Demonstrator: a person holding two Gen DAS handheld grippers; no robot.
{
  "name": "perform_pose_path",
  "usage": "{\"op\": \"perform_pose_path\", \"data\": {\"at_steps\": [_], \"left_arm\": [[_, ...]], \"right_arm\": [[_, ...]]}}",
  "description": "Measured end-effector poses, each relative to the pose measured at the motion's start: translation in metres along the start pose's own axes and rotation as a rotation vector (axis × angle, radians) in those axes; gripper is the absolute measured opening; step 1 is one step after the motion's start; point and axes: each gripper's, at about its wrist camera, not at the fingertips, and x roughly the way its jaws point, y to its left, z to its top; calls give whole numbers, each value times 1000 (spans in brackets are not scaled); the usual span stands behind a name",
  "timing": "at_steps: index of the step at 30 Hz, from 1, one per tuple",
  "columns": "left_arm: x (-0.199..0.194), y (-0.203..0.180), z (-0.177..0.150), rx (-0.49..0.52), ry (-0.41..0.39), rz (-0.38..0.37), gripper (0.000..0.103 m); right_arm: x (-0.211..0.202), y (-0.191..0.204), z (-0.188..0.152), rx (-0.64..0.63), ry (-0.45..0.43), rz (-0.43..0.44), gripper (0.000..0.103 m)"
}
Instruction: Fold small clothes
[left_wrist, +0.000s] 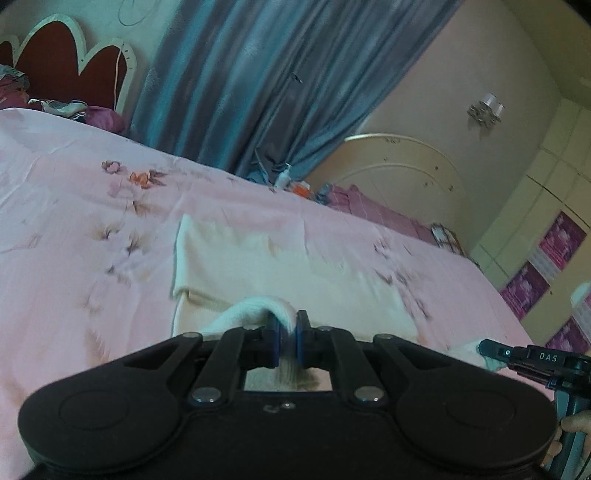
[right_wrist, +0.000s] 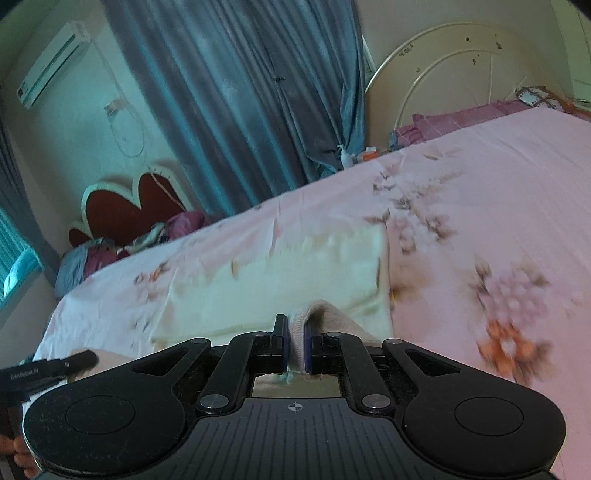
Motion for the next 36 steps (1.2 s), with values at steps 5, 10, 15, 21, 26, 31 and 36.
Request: {"op": "perform_pose_path", "data": {"at_steps": [5, 10, 15, 21, 26, 31, 36], "left_arm": [[40, 1, 19, 0, -10, 21, 7], [68, 7, 36, -15, -27, 51, 7], [102, 14, 53, -30, -12, 83, 7], [146, 20, 65, -32, 55, 135, 8], [177, 28, 71, -59, 109, 180, 18], [190, 37, 80, -145, 123, 178, 33], [178, 38, 87, -104, 30, 225, 74]], "right_arm": [[47, -9, 25, 13, 3, 0, 7], [83, -19, 44, 30, 2, -7, 7], [121, -34, 61, 79, 20, -24, 7], [165, -58, 73, 167, 87, -50, 7], [188, -67, 76, 199, 116, -72, 8], [191, -71, 85, 189, 68, -90, 62], [189, -71, 92, 111, 48, -92, 70]]}}
